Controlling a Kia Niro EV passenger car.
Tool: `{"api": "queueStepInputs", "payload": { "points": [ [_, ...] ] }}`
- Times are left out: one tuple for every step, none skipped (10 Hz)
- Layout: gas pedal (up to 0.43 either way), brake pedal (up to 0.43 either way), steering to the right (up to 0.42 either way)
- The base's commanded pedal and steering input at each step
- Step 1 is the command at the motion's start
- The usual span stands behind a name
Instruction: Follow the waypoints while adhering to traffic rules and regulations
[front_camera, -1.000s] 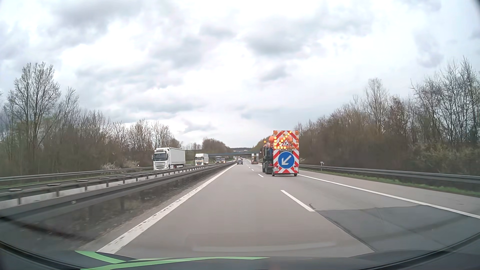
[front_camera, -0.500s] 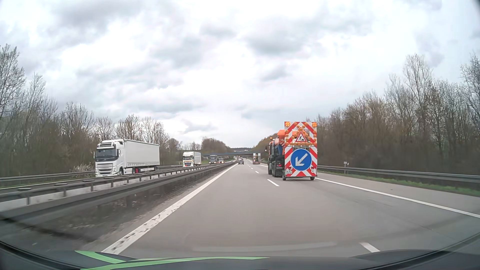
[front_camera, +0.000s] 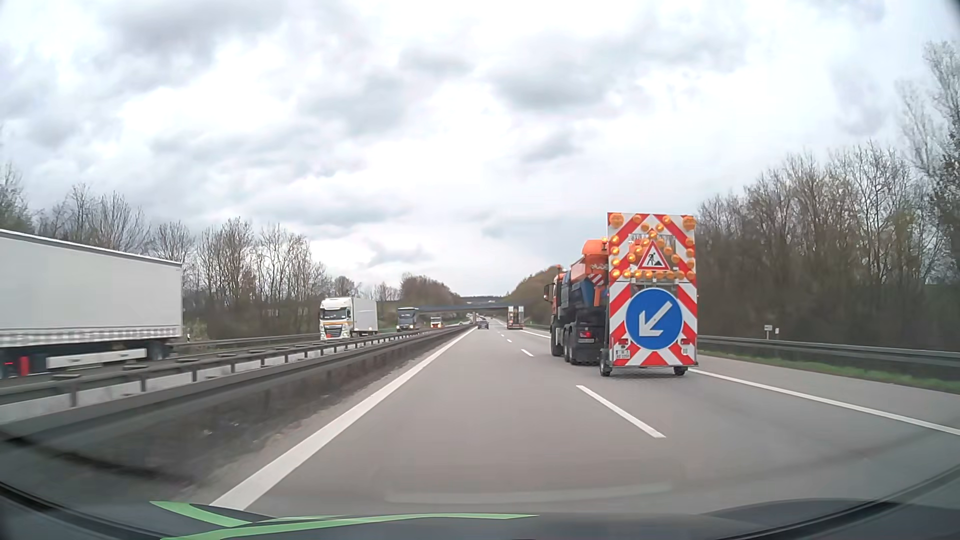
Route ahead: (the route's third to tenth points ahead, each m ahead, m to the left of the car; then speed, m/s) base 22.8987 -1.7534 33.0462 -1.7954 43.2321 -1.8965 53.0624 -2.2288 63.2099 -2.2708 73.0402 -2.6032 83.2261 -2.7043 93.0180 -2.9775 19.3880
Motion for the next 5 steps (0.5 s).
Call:
{"api": "queueStepInputs", "payload": {
  "points": [
    [0.138,0.0,0.0],
    [0.138,0.0,0.0],
    [0.138,0.0,0.0],
    [0.138,0.0,0.0],
    [0.138,0.0,0.0]
  ]
}}
